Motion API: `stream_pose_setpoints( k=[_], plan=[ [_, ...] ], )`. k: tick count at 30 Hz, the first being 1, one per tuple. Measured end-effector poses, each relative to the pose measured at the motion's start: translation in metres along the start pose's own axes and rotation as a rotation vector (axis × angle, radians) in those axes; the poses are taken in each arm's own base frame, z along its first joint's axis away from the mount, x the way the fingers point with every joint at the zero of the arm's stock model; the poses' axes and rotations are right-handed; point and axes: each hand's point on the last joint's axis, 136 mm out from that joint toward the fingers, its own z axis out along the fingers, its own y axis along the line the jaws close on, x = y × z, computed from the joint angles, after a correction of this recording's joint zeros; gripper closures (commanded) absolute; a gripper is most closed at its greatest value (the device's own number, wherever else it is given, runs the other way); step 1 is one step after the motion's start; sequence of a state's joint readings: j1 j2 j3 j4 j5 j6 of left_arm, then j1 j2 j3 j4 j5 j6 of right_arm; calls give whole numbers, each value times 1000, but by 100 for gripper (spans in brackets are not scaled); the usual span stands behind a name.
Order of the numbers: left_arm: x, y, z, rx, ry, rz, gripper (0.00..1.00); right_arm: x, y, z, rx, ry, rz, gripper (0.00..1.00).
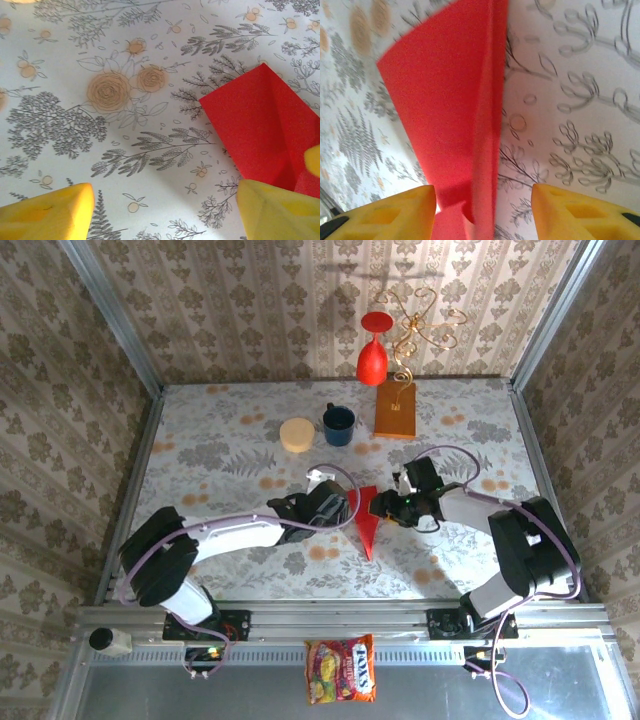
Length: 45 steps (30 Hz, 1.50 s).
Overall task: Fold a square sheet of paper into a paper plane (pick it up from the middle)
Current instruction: Move the paper plane to the center of the table.
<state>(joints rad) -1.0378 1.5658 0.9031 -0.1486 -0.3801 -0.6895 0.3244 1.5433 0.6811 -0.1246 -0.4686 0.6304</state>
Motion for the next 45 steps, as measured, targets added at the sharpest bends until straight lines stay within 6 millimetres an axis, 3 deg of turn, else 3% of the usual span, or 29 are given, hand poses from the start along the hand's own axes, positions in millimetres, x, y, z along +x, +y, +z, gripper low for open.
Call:
stream_pose_setpoints(
  k=[7,9,15,28,37,45],
  plan=[
    [14,-20,20,92,66,-10,24,9,-19,3,51,4,15,83],
    [20,-26,26,119,89,-9,24,9,-24,3,54,-3,24,87],
    [21,-50,33,198,100,-10,25,9,-27,5,35,-5,35,88],
    [-5,-93,31,307,16,-21,31,9,-27,6,14,-3,43,89],
    [5,-93,45,289,45,-46,50,9,-27,6,8,-2,44,89],
    [17,-94,53,289,84,-56,56,9,-27,6,3,2,48,89]
  ],
)
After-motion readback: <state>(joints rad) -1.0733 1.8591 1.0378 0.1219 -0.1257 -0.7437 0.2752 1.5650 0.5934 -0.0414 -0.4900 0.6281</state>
